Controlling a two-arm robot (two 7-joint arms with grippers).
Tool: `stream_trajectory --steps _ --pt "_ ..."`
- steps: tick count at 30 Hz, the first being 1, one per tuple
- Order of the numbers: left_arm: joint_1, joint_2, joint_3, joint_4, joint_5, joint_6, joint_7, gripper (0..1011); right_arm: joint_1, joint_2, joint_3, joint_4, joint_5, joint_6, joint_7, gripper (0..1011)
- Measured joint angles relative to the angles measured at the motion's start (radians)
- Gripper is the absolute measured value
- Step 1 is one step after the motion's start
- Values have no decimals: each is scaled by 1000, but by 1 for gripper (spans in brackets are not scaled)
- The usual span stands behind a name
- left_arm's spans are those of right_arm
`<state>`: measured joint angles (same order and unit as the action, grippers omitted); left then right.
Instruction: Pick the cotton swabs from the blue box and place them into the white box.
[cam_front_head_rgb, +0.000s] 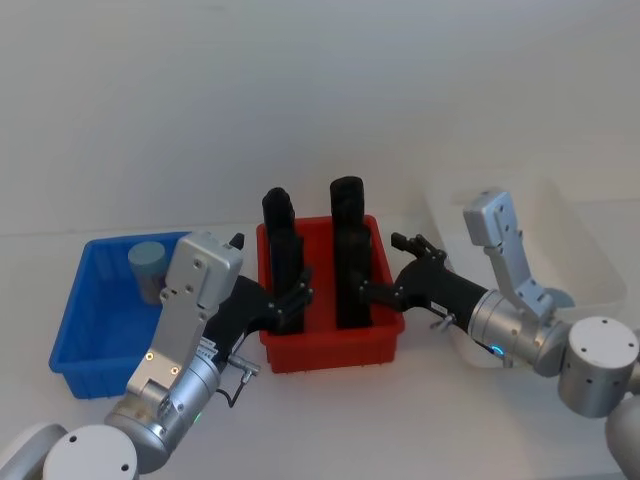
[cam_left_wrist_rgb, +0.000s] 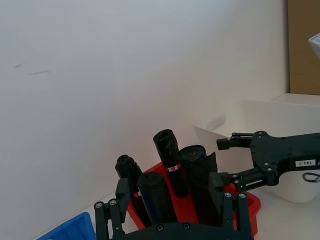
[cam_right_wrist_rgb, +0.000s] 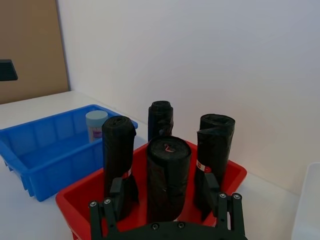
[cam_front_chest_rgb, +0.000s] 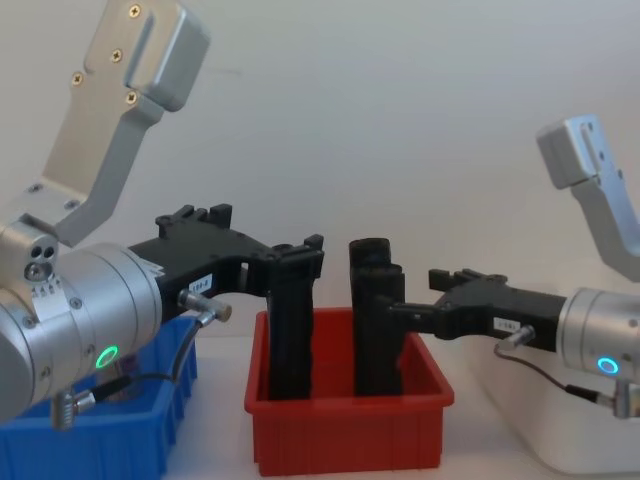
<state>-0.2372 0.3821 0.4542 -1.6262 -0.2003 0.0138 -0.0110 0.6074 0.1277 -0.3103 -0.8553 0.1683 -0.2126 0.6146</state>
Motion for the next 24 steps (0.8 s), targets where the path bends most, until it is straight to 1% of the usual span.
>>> stream_trajectory --steps 8,9,12,14,15,18,19,24 --pt "0 0 0 0 0 0 0 1004 46 -21 -10 78 1 -16 19 1001" --pt "0 0 0 0 0 0 0 1004 56 -26 -11 99 3 -20 23 1002" --pt "0 0 0 0 0 0 0 1004 75 -33 -12 131 4 -27 29 1001" --pt "0 0 0 0 0 0 0 1004 98 -42 -14 172 5 -38 37 1001" --pt "0 0 0 0 0 0 0 1004 98 -42 -14 172 5 -38 37 1002" --pt "0 0 0 0 0 0 0 1004 130 -54 -14 230 5 -54 48 1001" --pt "0 0 0 0 0 0 0 1004 130 -54 -14 230 5 -54 48 1001" --pt "0 0 0 0 0 0 0 1004 189 -74 -15 331 6 -89 74 1001"
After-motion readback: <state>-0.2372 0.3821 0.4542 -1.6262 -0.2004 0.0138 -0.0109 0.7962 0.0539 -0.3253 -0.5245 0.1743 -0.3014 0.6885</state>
